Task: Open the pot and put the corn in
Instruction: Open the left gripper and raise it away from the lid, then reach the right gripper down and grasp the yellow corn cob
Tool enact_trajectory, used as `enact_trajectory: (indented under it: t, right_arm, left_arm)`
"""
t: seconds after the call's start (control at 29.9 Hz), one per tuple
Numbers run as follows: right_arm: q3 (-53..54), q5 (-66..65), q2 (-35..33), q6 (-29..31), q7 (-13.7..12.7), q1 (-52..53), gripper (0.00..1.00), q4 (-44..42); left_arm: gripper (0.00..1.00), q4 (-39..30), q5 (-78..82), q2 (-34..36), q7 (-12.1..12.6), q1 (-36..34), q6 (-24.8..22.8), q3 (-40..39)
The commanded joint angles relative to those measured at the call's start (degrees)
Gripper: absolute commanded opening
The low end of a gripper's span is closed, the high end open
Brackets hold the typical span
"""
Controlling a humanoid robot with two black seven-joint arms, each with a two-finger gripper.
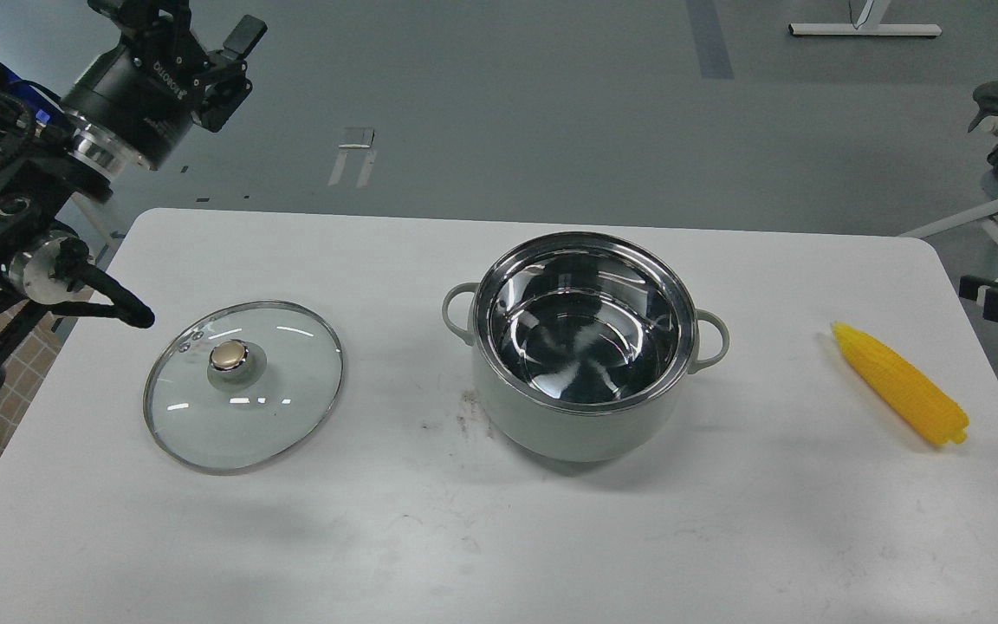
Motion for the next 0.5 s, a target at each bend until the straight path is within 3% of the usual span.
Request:
enact_trajectory:
  t: [0.0, 0.47]
  right_arm:
    - [-0.4, -1.1, 1.8, -1.6, 0.0, -2.4, 1.00, -1.2]
    - [-3.1, -4.6, 16.6, -4.9, 0.0, -4.2, 0.99, -16.6]
  left_arm:
    - [0.94, -0.2, 0.0, -0.7, 0.1, -0.1, 0.0, -0.6]
    - [0.94, -2.1, 0.0, -1.3, 0.5, 4.9, -0.1, -4.7]
